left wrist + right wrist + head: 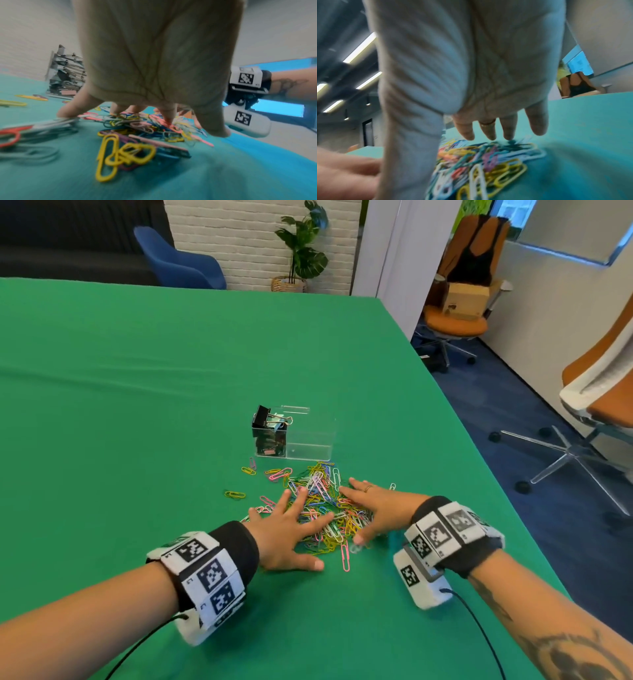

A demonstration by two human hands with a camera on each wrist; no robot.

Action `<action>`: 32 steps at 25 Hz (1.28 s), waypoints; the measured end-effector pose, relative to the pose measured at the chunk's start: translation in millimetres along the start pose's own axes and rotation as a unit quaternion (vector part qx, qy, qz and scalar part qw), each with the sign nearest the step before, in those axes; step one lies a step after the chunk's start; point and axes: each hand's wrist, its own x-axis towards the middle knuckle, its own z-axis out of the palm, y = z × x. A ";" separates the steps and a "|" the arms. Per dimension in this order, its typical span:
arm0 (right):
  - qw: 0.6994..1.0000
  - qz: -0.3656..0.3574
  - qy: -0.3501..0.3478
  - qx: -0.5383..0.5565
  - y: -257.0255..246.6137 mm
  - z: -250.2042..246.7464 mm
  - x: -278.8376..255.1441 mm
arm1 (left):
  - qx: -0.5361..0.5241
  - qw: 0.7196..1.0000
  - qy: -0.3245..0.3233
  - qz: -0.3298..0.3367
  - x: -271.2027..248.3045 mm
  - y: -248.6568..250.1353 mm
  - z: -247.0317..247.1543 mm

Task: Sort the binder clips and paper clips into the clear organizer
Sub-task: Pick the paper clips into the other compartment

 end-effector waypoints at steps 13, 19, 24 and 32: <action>0.978 0.053 0.144 0.143 2.7 28.7 -29.5 | -0.190 0.967 0.167 -0.005 -1.3 -28.4 -31.4; 0.992 0.081 0.098 -0.002 -49.9 27.5 -7.5 | -0.195 0.883 0.400 -0.150 19.2 -73.1 -63.9; 0.991 0.082 0.102 0.021 -50.8 22.5 2.2 | -0.227 0.883 0.390 -0.131 30.7 -82.7 -76.5; 0.989 0.079 0.122 0.018 -48.0 26.5 1.4 | -0.229 0.897 0.372 -0.064 21.1 -89.1 -93.0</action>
